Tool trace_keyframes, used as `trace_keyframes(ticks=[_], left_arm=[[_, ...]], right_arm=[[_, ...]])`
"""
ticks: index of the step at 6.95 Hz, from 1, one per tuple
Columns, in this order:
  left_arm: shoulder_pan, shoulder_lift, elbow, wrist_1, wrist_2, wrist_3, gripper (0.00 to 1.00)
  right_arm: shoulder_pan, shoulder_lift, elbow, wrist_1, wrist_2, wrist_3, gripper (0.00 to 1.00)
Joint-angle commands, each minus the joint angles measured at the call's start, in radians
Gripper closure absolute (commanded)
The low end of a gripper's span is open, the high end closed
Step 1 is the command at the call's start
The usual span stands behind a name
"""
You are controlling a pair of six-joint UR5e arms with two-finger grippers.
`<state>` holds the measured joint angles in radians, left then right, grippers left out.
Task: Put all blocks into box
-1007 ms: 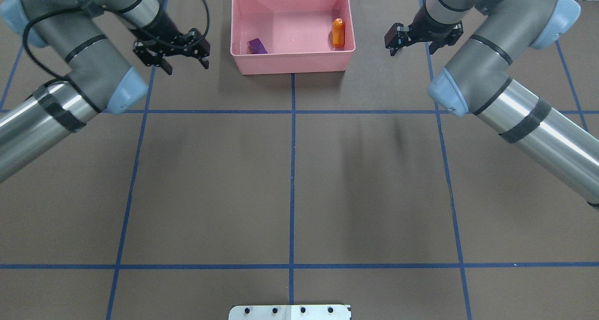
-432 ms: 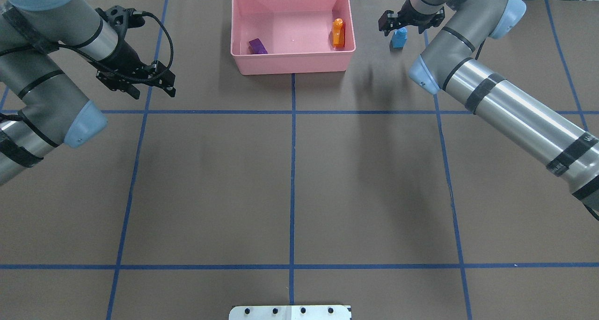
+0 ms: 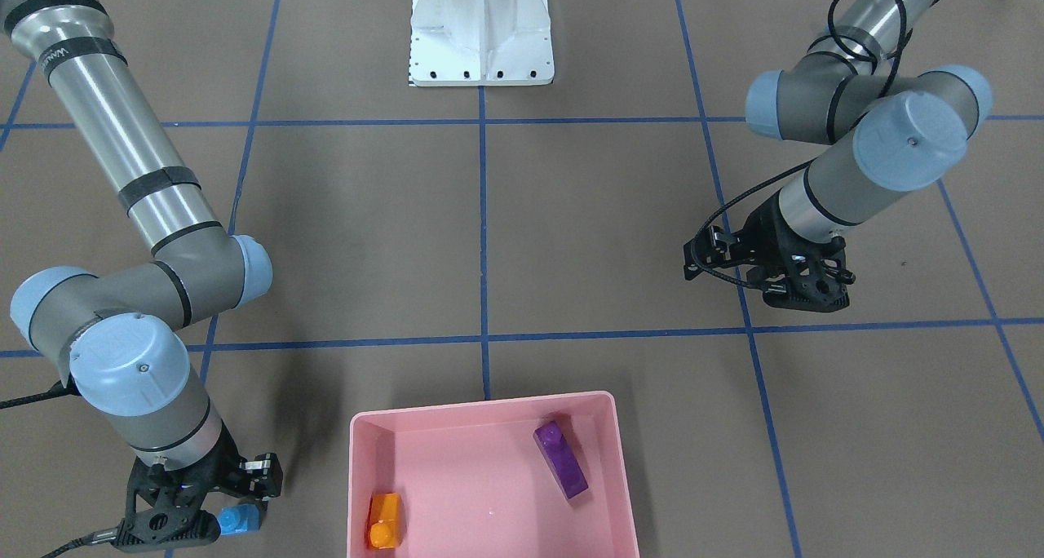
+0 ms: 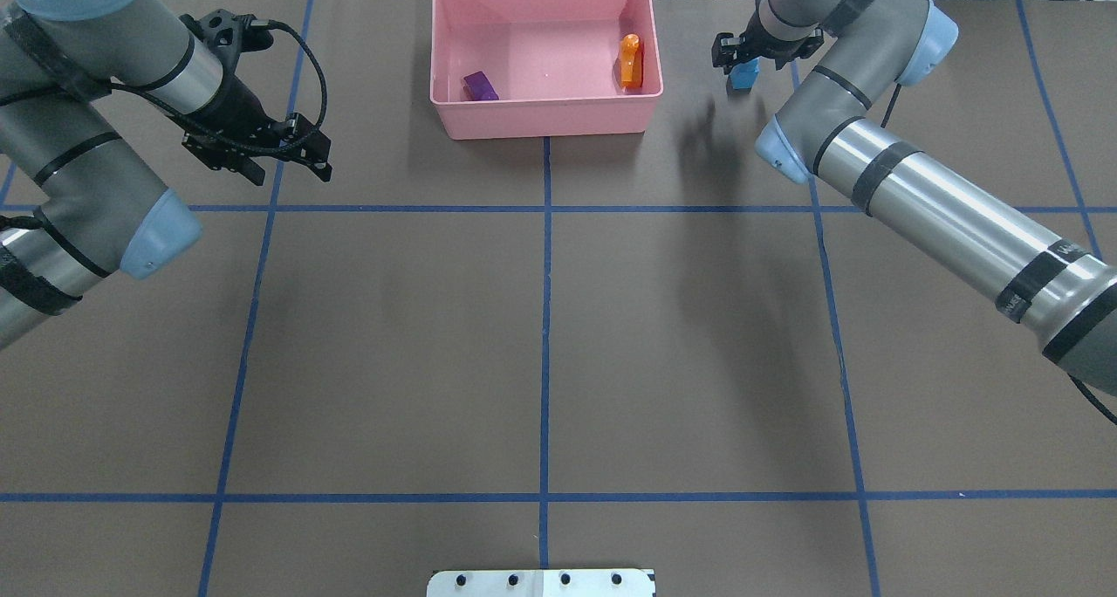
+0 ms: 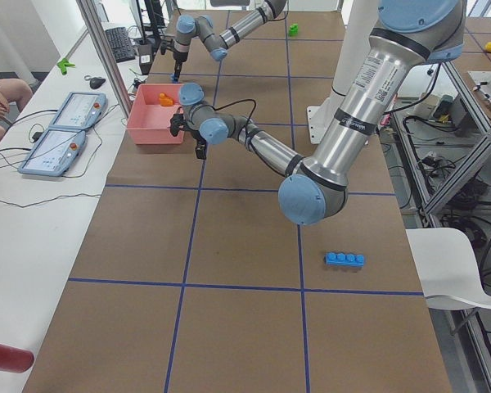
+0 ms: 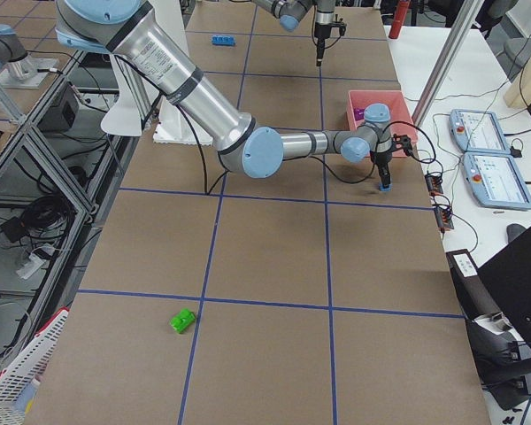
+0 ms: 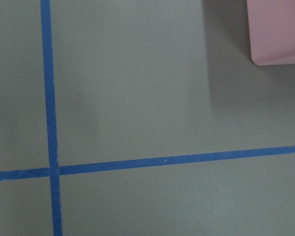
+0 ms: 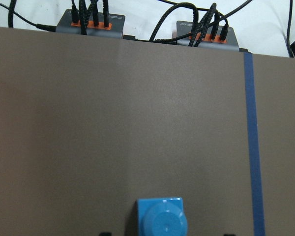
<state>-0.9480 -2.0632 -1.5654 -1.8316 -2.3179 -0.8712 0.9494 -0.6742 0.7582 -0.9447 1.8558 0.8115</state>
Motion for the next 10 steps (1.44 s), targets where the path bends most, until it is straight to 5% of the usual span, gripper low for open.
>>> trace_keyframes(ticks=[1,5,8,10], left_arm=[[0.003,0.000,0.002,0.000,0.000,0.001,0.00],[0.006,0.000,0.002,-0.001,0.000,0.001,0.00],[0.006,0.000,0.002,-0.001,0.000,0.001,0.00],[0.006,0.000,0.002,-0.001,-0.001,0.003,0.00]], right_arm=[[-0.014,0.019,-0.030,0.004,-0.023,0.000,0.23],[-0.018,0.039,-0.051,0.004,-0.046,-0.008,0.51],[-0.014,0.042,-0.050,0.004,-0.046,-0.023,0.92],[0.020,0.096,-0.040,0.001,-0.018,-0.012,1.00]])
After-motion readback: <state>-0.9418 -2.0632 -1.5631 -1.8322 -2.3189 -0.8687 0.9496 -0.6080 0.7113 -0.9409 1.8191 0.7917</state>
